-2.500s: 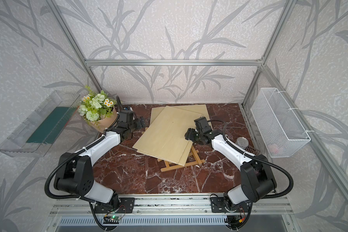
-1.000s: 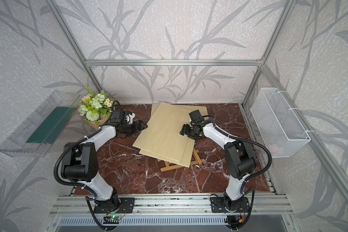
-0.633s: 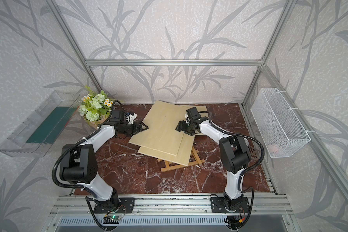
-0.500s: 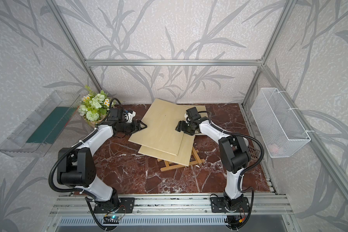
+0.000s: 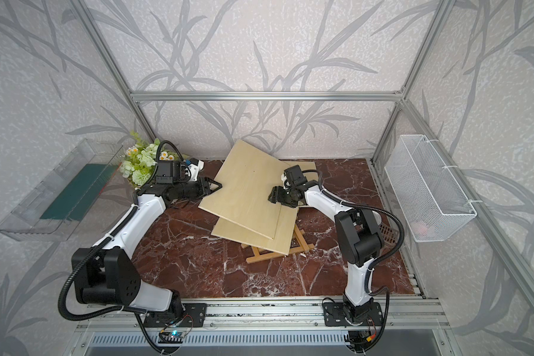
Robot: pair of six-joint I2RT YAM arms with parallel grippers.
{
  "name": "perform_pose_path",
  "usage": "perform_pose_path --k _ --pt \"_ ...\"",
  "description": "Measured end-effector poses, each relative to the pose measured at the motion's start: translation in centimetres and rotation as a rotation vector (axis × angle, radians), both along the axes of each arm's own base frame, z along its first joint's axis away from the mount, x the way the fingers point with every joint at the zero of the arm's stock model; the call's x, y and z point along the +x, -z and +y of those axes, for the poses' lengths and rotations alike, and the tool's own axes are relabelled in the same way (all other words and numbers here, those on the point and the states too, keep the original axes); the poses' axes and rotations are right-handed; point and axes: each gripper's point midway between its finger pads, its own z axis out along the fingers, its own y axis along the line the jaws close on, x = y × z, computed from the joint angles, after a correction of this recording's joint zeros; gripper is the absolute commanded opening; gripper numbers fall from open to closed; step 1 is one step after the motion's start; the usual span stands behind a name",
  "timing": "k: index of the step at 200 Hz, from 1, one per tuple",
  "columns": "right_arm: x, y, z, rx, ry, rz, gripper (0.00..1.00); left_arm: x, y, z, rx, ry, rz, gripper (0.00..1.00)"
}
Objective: Assemble the easel
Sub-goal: Pick up the drawing board.
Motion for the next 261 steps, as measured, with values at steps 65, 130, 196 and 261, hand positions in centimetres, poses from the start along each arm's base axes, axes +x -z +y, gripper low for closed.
perform_pose_path --k 65,130,196,261 --pt "-0.1 -0.4 0.0 -0.002 -0.005 -0.017 0.71 -1.1 -1.1 -0.7 -0.037 0.030 0.004 0.37" --pt "0.1 -1.7 1.3 -0.004 -0.039 -0.101 0.71 -1.8 -2.0 -1.9 -0.114 0.072 0.024 0.42" --pt "-0.1 -2.8 1.9 -0.022 -0.054 -0.169 0.71 -2.6 -2.1 -3.0 -0.145 0.097 0.066 0.16" --pt "-2.1 -3.6 1.7 -0.071 -0.097 -0.217 0.72 -3.2 -3.0 -3.4 -0.115 0.059 0.098 0.00"
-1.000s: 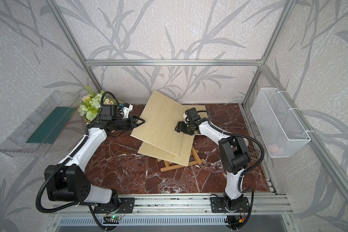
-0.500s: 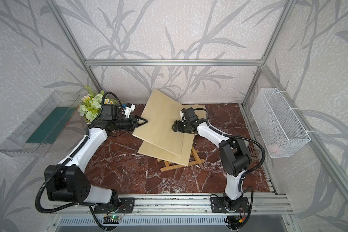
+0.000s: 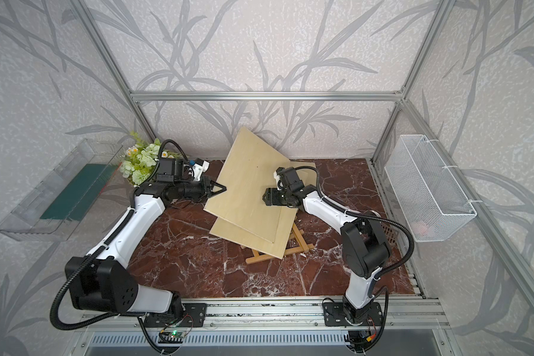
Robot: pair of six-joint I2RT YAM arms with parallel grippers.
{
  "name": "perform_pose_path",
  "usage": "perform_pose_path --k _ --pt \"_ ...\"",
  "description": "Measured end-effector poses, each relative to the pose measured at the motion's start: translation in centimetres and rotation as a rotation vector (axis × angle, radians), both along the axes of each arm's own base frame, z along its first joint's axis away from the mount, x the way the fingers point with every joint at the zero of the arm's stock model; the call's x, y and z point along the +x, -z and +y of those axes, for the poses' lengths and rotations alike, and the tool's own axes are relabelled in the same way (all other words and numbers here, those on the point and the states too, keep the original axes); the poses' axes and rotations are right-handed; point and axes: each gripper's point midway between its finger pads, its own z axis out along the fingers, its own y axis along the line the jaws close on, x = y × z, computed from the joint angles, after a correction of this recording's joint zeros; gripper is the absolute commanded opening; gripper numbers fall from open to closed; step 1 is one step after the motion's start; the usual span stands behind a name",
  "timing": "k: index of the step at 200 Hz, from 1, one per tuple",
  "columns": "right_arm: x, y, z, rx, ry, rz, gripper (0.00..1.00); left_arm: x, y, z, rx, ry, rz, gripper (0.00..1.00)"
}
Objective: Assemble the easel
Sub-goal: Pick up the drawing board, then pick up the easel at the center of the board.
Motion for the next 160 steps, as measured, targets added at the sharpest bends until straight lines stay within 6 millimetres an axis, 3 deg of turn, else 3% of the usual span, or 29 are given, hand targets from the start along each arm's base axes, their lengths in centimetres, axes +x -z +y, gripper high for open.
perform_pose_path --k 37,75,103,131,160 --pt "-4.0 0.2 -2.8 -0.096 -0.004 0.020 0.73 -0.9 -0.8 0.2 0.011 -0.084 -0.046 0.00" --pt "-7.7 -0.7 -9.4 -0.186 0.137 0.017 0.73 -1.4 -2.1 2.0 0.051 -0.218 -0.099 0.00" --pt "-10.6 1.4 -13.8 -0.277 0.231 0.060 0.72 -0.6 -3.1 3.2 0.071 -0.289 -0.151 0.00" --pt "-12.9 4.6 -15.6 -0.362 0.237 0.148 0.71 -0.2 -3.3 3.8 0.081 -0.321 -0.161 0.00" --pt "-13.3 6.3 -15.3 -0.391 0.200 0.200 0.70 -0.1 -3.2 3.9 0.087 -0.328 -0.160 0.00"
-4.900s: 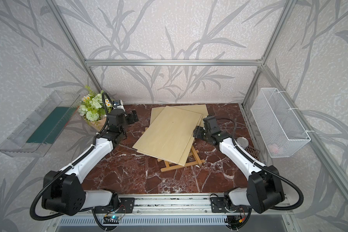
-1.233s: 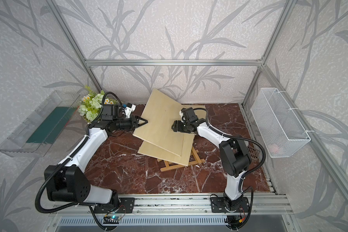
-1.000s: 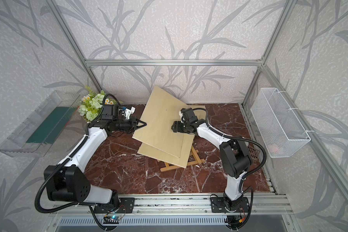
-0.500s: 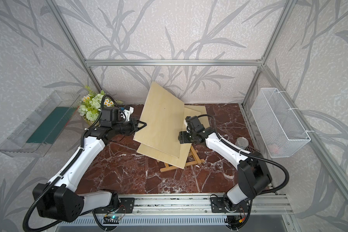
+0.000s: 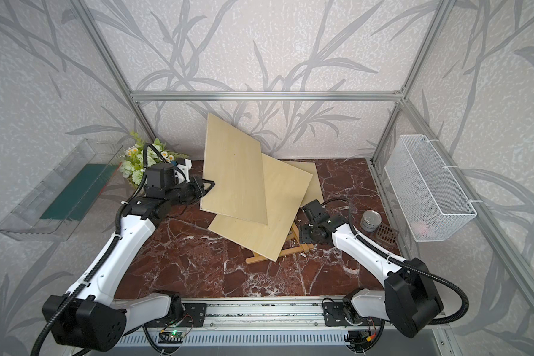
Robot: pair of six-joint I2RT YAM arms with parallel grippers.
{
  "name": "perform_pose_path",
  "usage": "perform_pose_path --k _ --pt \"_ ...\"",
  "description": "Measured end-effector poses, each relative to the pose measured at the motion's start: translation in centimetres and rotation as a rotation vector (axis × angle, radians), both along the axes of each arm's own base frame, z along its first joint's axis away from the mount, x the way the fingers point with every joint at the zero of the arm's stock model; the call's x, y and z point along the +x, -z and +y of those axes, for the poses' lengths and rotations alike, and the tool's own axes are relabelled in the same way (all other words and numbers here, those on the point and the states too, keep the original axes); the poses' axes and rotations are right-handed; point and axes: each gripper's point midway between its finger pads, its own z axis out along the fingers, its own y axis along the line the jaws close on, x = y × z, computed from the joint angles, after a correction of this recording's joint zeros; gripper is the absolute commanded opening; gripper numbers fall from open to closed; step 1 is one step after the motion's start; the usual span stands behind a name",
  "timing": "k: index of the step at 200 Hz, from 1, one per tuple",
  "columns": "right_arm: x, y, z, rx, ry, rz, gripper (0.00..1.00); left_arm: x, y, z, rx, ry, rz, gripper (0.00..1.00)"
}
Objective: Assemble the easel
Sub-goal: Pick up the easel at the center of the board.
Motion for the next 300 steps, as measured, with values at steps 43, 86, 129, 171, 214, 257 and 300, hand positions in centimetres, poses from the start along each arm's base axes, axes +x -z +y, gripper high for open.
perform_pose_path --k 43,86,129,171,214,257,300 --pt "0.2 3.4 1.4 -0.007 -0.047 0.110 0.64 0.0 0.1 0.0 0.003 -0.004 0.002 0.00" --pt "0.8 5.1 2.2 -0.010 -0.065 0.148 0.50 -0.2 0.0 -0.8 0.018 0.015 0.008 0.00" --pt "1.0 5.9 3.6 -0.022 -0.106 0.171 0.16 0.1 0.3 -2.6 0.044 0.059 0.014 0.00" --pt "0.6 6.1 1.8 -0.099 -0.055 0.200 0.06 0.8 0.5 -3.6 0.048 0.087 0.041 0.00" --pt "-1.0 5.8 -0.5 -0.138 0.099 0.269 0.00 1.1 0.4 -3.7 0.060 0.093 0.047 0.00" --pt "-1.7 4.6 -4.1 -0.218 0.261 0.277 0.00 1.4 0.5 -3.5 0.093 0.085 0.049 0.00" --pt "-2.9 2.8 -8.5 -0.348 0.439 0.260 0.00 1.5 0.2 -3.2 0.109 0.070 0.042 0.00"
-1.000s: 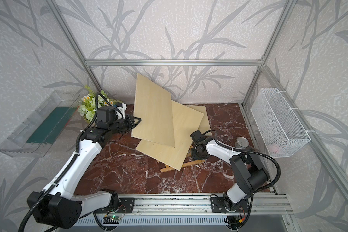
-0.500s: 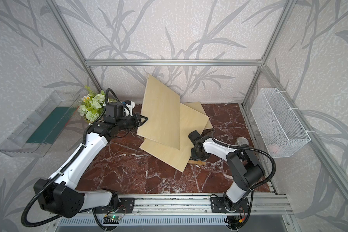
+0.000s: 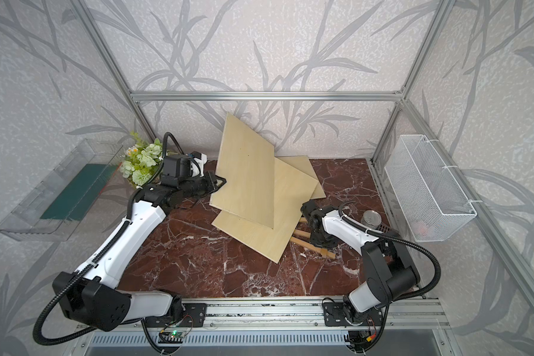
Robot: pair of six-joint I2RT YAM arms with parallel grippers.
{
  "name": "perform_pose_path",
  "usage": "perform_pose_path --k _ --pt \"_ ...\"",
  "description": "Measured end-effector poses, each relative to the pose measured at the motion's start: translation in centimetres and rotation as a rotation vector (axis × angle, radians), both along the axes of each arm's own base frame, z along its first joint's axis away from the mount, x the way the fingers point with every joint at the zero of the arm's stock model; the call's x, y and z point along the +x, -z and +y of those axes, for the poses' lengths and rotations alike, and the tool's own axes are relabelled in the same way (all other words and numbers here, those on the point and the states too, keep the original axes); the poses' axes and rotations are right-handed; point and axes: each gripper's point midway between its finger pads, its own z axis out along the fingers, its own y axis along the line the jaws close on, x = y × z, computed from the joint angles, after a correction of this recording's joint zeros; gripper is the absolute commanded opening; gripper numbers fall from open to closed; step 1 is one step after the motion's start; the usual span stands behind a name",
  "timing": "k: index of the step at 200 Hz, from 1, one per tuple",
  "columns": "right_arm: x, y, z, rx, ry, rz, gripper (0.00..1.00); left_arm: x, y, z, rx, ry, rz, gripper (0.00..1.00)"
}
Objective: Assemble the easel
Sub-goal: Pick up the easel at the center of the board, then place the easel at the center of the board.
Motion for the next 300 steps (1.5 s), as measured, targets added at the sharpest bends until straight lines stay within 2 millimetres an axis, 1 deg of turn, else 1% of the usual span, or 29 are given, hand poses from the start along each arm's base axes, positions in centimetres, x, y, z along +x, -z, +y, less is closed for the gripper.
perform_pose_path --k 32,48,74,95,107,123,151,169,194,214,238,258,279,300 --pt "-0.9 -2.8 -4.3 -0.185 0.131 -0.054 0.00 0.3 -0.6 0.8 0.040 -0.025 -0.022 0.00" --pt "-1.6 -4.2 -6.1 -0.255 0.166 -0.073 0.00 0.4 -1.0 1.3 0.061 -0.035 -0.034 0.00" --pt "-2.1 -6.1 -7.5 -0.298 0.151 -0.115 0.00 0.7 -1.2 1.9 0.077 -0.053 -0.043 0.00" --pt "-2.1 -6.9 -7.2 -0.256 0.078 -0.153 0.00 0.8 -1.2 2.3 0.080 -0.066 -0.044 0.00" --pt "-1.7 -7.3 -6.2 -0.189 0.025 -0.201 0.00 0.8 -1.3 2.4 0.081 -0.068 -0.047 0.00" --pt "-0.7 -8.5 -4.4 -0.076 -0.045 -0.301 0.00 0.8 -1.4 2.5 0.084 -0.068 -0.051 0.00" --pt "1.6 -11.6 -0.8 0.108 -0.154 -0.449 0.00 0.6 -1.9 2.7 0.102 -0.066 -0.060 0.00" --pt "3.5 -14.0 1.9 0.224 -0.229 -0.510 0.00 0.3 -2.3 3.0 0.123 -0.066 -0.063 0.00" --pt "5.8 -17.1 6.5 0.409 -0.339 -0.584 0.00 -0.4 -3.0 3.7 0.153 -0.079 -0.064 0.00" --pt "6.8 -18.8 9.4 0.534 -0.406 -0.623 0.00 -1.2 -3.5 4.6 0.181 -0.097 -0.067 0.00" --pt "7.6 -19.6 12.5 0.640 -0.478 -0.629 0.00 -2.4 -4.0 5.7 0.216 -0.132 -0.069 0.00" --pt "7.9 -19.4 14.8 0.702 -0.541 -0.613 0.00 -3.5 -4.6 6.8 0.261 -0.156 -0.071 0.00" --pt "7.7 -19.2 16.3 0.756 -0.580 -0.597 0.00 -4.8 -5.5 7.6 0.300 -0.165 -0.081 0.00" --pt "7.4 -19.3 17.2 0.810 -0.606 -0.587 0.00 -5.7 -6.5 8.1 0.320 -0.157 -0.110 0.00"
